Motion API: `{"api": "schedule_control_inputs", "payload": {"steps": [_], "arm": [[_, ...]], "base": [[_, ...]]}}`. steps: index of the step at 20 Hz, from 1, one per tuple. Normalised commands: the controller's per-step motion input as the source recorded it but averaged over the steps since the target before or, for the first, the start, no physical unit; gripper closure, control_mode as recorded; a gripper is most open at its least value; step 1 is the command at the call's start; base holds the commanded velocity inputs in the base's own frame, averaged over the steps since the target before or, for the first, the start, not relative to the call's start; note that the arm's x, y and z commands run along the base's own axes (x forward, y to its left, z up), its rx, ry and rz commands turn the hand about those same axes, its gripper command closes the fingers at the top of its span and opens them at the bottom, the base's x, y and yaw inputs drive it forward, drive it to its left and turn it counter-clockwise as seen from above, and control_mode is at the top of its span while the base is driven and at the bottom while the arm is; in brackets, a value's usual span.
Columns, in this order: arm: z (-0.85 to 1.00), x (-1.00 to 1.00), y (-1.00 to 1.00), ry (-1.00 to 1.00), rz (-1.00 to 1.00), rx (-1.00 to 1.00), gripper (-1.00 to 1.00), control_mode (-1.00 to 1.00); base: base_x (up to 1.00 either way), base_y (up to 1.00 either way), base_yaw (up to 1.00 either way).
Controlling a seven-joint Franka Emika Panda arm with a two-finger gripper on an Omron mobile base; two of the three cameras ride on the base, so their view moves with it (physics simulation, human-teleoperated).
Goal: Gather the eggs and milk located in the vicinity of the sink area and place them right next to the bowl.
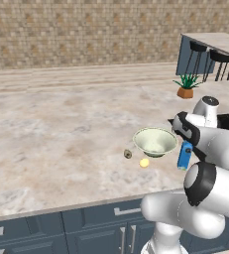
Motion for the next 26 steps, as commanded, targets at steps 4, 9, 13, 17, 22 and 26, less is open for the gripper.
{"api": "schedule_control_inputs", "payload": {"steps": [4, 9, 13, 17, 22, 26], "arm": [[0.0, 0.0, 0.0, 0.0, 0.0, 0.0, 1.0, -1.0], [0.0, 0.0, 0.0, 0.0, 0.0, 0.0, -1.0, -1.0], [0.0, 0.0, 0.0, 0.0, 0.0, 0.0, -1.0, -1.0], [0.0, 0.0, 0.0, 0.0, 0.0, 0.0, -1.0, -1.0], [0.01, 0.0, 0.0, 0.0, 0.0, 0.0, -1.0, -1.0], [0.32, -0.02, 0.0, 0.03, 0.0, 0.0, -1.0, -1.0]], "base": [[0.0, 0.0, 0.0], [0.0, 0.0, 0.0], [0.0, 0.0, 0.0], [0.0, 0.0, 0.0], [0.0, 0.0, 0.0], [0.0, 0.0, 0.0]]}}
